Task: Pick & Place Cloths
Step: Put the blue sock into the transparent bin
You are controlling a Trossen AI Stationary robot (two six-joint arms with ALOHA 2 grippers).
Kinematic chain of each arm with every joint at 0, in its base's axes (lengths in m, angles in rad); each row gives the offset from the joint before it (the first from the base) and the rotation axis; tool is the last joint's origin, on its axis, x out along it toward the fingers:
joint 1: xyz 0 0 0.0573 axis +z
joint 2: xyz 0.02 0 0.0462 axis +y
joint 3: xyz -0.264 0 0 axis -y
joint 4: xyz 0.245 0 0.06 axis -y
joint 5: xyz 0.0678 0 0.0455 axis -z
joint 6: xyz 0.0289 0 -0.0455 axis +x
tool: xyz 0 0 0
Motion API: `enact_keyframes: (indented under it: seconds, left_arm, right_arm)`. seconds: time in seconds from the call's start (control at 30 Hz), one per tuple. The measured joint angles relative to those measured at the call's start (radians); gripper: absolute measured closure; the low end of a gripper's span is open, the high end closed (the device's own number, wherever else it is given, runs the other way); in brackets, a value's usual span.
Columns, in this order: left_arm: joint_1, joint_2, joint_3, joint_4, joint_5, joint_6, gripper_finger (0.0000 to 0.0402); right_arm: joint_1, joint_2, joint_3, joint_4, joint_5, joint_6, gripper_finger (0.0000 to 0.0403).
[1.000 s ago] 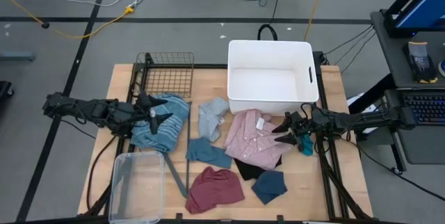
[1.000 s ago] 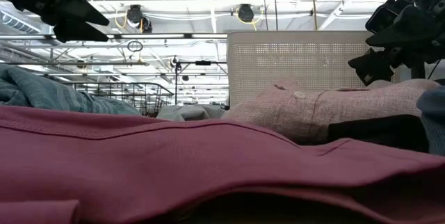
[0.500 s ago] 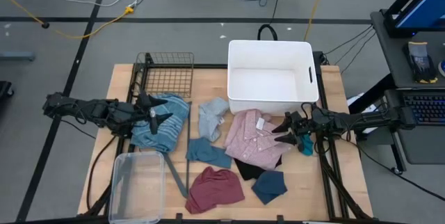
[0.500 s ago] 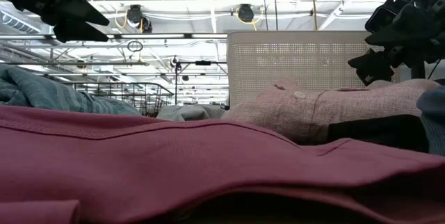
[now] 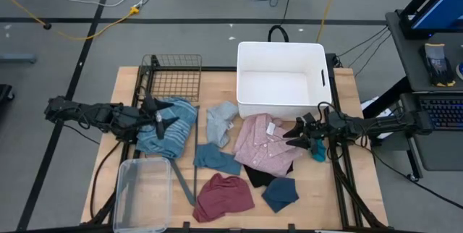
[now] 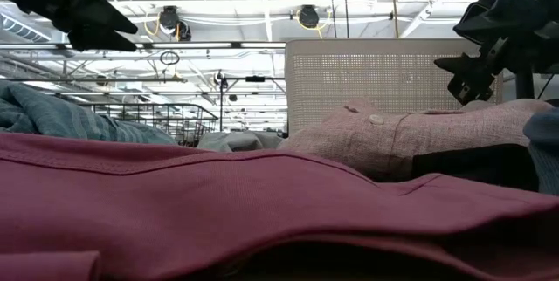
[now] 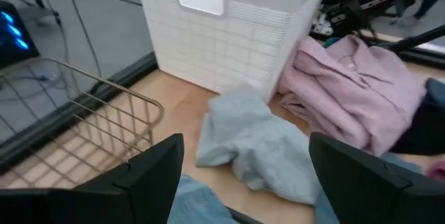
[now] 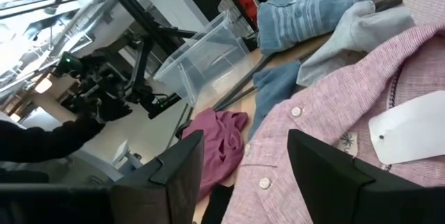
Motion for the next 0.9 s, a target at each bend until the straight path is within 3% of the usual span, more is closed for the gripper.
enact_keyframes:
  seconds: [0.23,0.53,0.9]
  left_arm:
    - [0.001,0.0,0.0,0.2,-0.047,-0.109,0.0091]
    - [0.0,0.0,0.0,0.475,-0.047,-0.106,0.0091]
    - [0.001,0.0,0.0,0.532,-0.046,-0.103,0.0091]
  right_arm:
    - [0.0,0.0,0.0,0.0,0.0,-0.005,0.0202]
    - [0.0,0.0,0.0,0.0,0.0,-0.001,0.0202]
    - [0.0,0.0,0.0,-0.001,0.0,-0.035,0.0202]
